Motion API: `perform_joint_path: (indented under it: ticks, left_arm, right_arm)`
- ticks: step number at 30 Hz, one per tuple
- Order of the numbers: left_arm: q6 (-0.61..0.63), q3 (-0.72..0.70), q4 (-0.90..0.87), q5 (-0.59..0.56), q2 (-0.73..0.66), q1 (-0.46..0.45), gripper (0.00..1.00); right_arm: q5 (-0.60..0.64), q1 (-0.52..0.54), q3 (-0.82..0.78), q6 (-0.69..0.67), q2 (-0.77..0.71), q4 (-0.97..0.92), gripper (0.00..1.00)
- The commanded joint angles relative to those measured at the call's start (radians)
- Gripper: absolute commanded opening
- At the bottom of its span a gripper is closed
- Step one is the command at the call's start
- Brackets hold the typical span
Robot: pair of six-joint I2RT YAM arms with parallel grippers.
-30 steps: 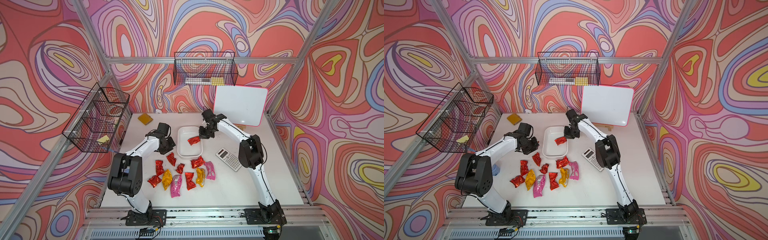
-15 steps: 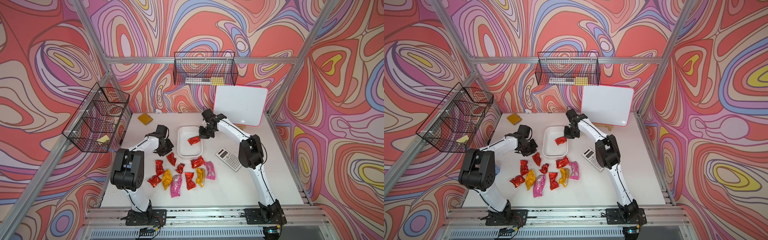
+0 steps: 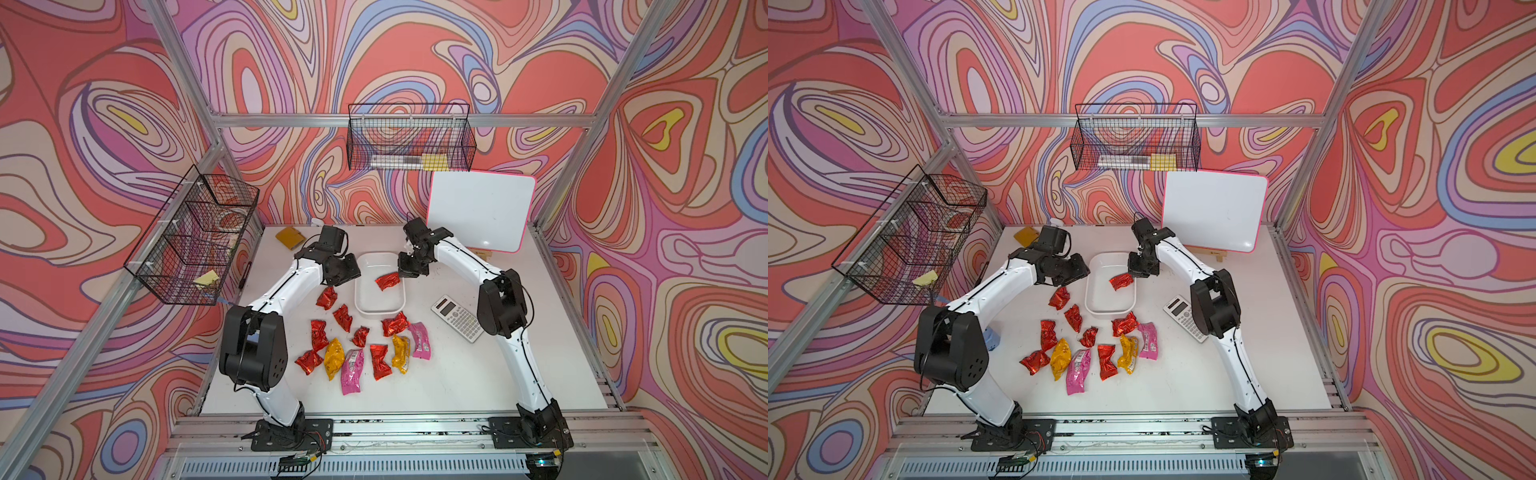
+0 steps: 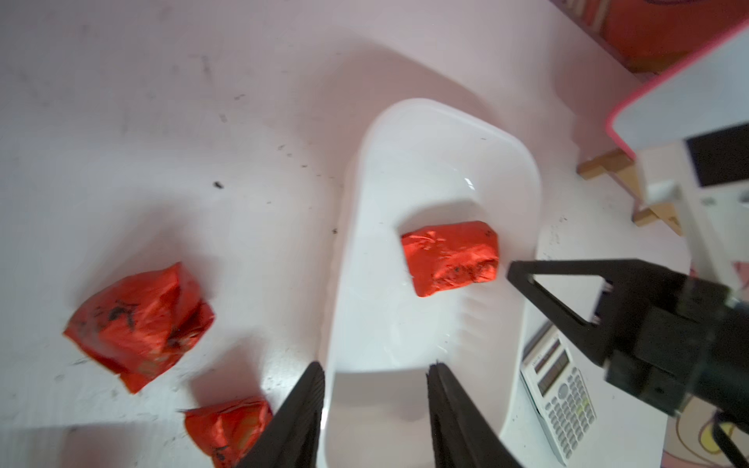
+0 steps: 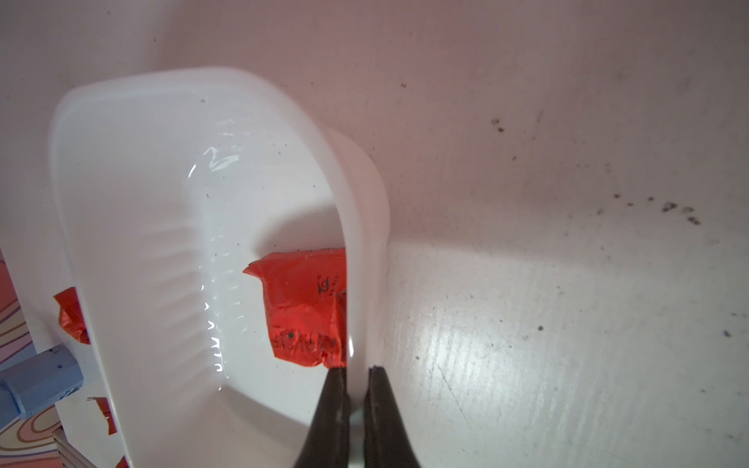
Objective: Take the tea bags out of the storage box
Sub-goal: Pick up the tea bag from the storage box.
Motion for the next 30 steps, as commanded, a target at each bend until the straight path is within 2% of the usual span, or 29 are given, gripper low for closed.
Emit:
perform_joint_path:
  ticks: [1,4,7,13,18,22,25,30]
  left_arm:
    - [0.163,0.026,-0.005,0.059,0.036,-0.048,0.46]
    - [0.269,0.019,0.068,0.096,0.089,-0.066,0.48]
    - [0.302,0.034,0.111,0.141,0.158,-0.066,0.5]
    - [0.17,0.096,0.165,0.196,0.287,-0.067,0.58]
    - [0.064,0.173,0.115,0.166,0.378,-0.067,0.64]
    - [-0.01,0.192,0.098,0.13,0.409,-0.067,0.69]
    - [-0.056,0.215,0.063,0.081,0.429,-0.066,0.76]
    - [-0.122,0.23,0.033,0.038,0.448,-0.067,0.77]
  right_arm:
    - [0.009,0.006,-0.002,-0.01,-0.028,-0.004,0.0]
    - [0.007,0.007,-0.007,-0.014,-0.031,-0.005,0.0]
    - [-0.001,0.004,-0.01,-0.014,-0.03,-0.005,0.0]
    - [-0.003,0.001,-0.011,-0.004,-0.03,-0.001,0.04]
    - [-0.006,-0.003,-0.013,0.009,-0.044,0.0,0.22]
    - [-0.014,-0.004,-0.028,0.024,-0.053,0.013,0.29]
    - [-0.025,-0.006,-0.047,0.04,-0.06,0.029,0.3]
    - [-0.045,-0.005,-0.094,0.071,-0.081,0.069,0.3]
